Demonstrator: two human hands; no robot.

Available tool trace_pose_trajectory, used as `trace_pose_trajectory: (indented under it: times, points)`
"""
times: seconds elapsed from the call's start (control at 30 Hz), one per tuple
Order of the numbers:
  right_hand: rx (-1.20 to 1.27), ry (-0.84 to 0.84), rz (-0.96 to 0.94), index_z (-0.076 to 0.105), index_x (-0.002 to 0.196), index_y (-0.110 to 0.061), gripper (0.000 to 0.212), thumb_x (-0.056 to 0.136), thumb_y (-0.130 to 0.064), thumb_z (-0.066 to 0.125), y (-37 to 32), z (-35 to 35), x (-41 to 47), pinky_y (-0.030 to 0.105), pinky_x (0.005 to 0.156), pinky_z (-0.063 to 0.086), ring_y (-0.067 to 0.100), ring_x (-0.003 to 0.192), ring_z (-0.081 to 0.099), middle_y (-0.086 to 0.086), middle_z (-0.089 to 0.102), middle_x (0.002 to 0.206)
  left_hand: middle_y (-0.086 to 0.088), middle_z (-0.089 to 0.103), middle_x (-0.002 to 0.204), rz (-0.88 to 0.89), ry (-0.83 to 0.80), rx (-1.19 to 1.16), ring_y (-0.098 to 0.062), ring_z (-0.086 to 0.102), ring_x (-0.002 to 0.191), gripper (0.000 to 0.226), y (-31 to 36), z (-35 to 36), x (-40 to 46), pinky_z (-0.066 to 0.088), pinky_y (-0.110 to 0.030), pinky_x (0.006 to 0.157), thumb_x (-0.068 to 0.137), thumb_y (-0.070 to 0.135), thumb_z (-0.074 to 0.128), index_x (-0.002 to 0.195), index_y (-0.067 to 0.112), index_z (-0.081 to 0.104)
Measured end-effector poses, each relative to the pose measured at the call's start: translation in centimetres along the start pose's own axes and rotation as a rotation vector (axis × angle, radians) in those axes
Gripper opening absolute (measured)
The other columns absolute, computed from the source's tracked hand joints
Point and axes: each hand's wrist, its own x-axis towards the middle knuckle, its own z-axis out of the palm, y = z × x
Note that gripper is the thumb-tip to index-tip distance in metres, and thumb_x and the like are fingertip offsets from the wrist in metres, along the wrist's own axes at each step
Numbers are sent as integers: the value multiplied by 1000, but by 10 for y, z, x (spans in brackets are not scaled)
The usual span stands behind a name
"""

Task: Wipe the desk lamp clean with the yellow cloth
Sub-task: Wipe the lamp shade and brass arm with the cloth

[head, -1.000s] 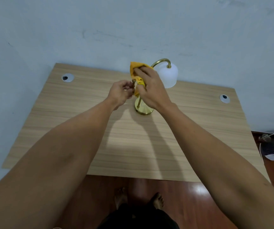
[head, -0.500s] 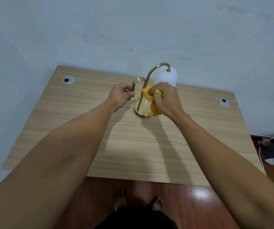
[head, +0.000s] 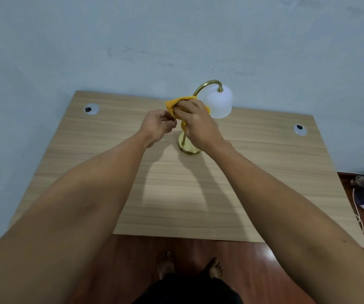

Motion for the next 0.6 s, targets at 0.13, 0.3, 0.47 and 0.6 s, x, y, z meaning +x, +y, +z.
trace_pose_trajectory:
  times: [0.13, 0.3, 0.47, 0.6]
  points:
    - [67, 54, 3, 74, 107, -2, 41, 80, 7, 45, 10, 0, -15, 39, 93, 46, 33, 105, 59, 10, 67, 117, -12, 67, 95, -1, 6, 3, -21, 65, 90, 18, 0, 1, 0, 56, -28, 82, 94, -6, 68, 107, 6, 70]
    - [379, 393, 493, 71, 123, -1, 47, 83, 15, 51, 0, 7, -27, 34, 103, 49, 26, 115, 60, 14, 57, 127, -4, 64, 81, 0, -4, 19, -15, 60, 79, 15, 1, 0, 4, 56, -28, 78, 92, -3, 73, 91, 12, 69]
    - [411, 322, 453, 66, 130, 0, 49, 85, 14, 54, -10, 20, -17, 28, 105, 46, 26, 119, 57, 18, 54, 129, -9, 67, 83, 40, 38, 157, -17, 62, 76, 20, 2, -2, 8, 59, -32, 75, 84, -10, 74, 91, 8, 72]
    - [277, 239, 253, 65, 129, 2, 57, 77, 18, 49, -3, 20, -21, 39, 99, 51, 32, 120, 56, 19, 55, 130, -8, 67, 82, 31, 11, 207, -19, 63, 78, 17, 5, -8, 11, 58, -29, 75, 84, -6, 77, 93, 8, 72]
